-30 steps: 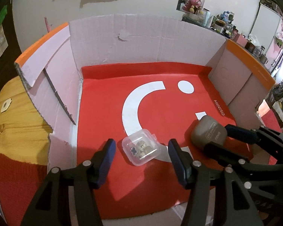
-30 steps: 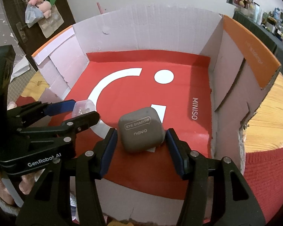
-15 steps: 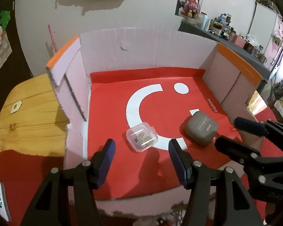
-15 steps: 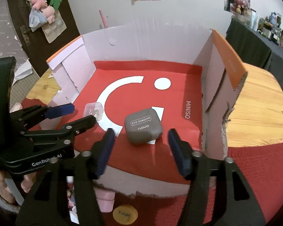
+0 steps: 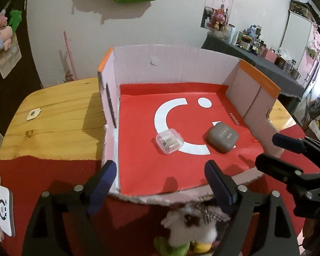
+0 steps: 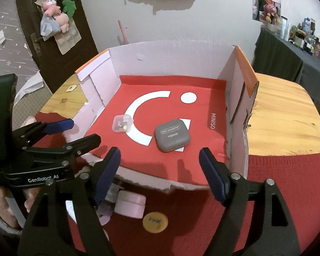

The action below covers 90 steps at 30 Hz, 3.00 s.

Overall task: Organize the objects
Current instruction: 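Withdraw both grippers from the box back toward the remaining items, then grasp the green sponge with the left gripper while the right grasps the yellow-lidded jar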

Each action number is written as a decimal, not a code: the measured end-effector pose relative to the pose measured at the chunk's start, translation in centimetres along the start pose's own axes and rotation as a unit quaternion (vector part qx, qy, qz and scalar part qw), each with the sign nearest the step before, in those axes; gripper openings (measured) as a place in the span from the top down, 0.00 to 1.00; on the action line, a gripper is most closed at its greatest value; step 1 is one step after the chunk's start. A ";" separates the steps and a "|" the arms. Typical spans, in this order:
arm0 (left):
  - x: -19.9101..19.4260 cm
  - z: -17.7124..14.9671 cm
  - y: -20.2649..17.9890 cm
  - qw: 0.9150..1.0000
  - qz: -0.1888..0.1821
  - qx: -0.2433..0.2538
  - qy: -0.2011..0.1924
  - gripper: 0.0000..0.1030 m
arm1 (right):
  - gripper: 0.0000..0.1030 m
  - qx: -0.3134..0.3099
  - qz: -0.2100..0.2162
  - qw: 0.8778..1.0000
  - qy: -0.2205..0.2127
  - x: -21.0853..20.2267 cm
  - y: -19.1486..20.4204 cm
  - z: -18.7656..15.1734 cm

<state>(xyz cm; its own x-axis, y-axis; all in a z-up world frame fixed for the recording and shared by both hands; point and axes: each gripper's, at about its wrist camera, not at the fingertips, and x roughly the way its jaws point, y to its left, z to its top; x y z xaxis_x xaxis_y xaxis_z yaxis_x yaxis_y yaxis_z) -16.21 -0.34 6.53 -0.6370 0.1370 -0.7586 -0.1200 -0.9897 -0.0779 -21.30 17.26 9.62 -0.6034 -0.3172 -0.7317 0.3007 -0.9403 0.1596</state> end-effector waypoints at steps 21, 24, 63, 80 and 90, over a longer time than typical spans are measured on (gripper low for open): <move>-3.5 -3.2 -0.7 0.999 0.017 0.016 -0.025 0.00 | 0.10 -0.001 0.001 1.000 -0.019 -3.1 1.5 -2.9; -3.5 -3.7 -0.7 1.000 0.013 0.013 -0.021 0.00 | 0.09 -0.002 -0.006 1.000 -0.020 -3.4 1.5 -3.3; -2.5 -7.9 -0.2 1.000 -0.002 0.003 0.021 0.32 | 0.49 0.001 -0.031 0.999 0.024 -2.0 1.1 -8.4; -0.8 -8.2 -0.4 0.999 -0.026 0.003 0.039 0.59 | 0.63 0.000 -0.031 0.998 0.051 1.0 0.7 -8.3; -1.0 -8.2 -0.5 0.999 -0.034 0.006 0.036 0.66 | 0.71 -0.002 -0.030 0.998 0.051 1.0 0.7 -8.2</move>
<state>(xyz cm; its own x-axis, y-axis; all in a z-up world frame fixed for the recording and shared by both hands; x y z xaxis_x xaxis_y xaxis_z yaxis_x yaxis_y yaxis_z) -9.25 -0.28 2.05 -0.5704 0.2007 -0.7965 -0.1706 -0.9775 -0.1241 -15.60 17.31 3.60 -0.5427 -0.2465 -0.8029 0.2689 -0.9566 0.1120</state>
